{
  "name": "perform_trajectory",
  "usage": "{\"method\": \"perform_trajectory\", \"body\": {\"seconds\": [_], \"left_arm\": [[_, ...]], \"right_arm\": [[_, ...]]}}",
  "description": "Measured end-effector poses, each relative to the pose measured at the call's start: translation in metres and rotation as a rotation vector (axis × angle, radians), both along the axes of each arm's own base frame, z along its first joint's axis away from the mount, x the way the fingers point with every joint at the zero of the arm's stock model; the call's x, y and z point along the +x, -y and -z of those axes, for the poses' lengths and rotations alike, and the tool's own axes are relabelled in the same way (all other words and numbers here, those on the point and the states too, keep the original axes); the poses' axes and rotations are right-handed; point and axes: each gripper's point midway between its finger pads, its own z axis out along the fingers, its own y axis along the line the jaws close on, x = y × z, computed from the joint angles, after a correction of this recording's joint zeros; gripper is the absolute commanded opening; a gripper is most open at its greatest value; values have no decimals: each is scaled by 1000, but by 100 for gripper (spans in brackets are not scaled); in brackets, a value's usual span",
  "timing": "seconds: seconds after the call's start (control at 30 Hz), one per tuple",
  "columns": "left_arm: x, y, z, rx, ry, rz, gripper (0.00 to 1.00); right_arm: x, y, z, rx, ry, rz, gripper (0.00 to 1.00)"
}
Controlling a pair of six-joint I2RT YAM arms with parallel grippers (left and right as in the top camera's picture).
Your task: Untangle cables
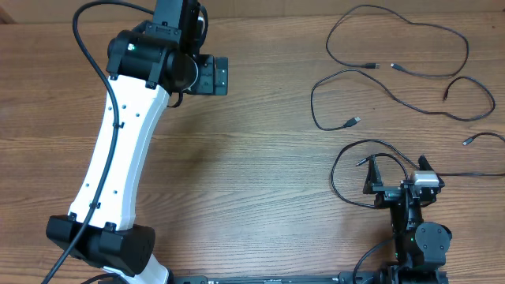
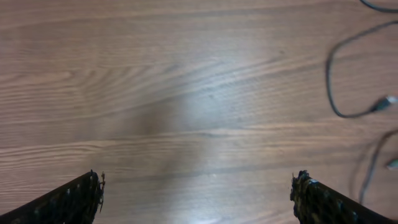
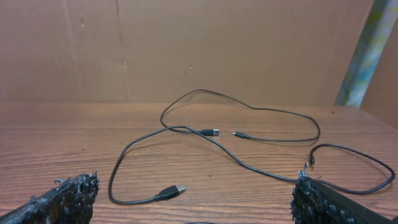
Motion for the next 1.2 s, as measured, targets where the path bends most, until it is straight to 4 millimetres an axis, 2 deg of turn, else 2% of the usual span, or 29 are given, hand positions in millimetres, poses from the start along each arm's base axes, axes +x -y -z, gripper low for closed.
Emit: {"method": "perform_trajectory", "body": {"seconds": [0.1,0.3,0.67,0.8,1.0,1.2], "left_arm": [[-10,4,4,-21,-46,16,100],[-32,-7,14,28,-143,5,99],[-29,-31,10,154,-108,-45,100],[-31,-40,-1,184,-69,-65,100],[-44,-63,-36,187,31,-125,99],[-55,-81,-57,176,90,-174,100]], "right_arm": [[0,0,0,-1,-1,0,100],[0,0,0,-1,0,0,100],[0,0,0,0,0,0,100],[0,0,0,0,-1,0,100],[0,0,0,-1,0,0,100],[0,0,0,0,0,0,100]]}}
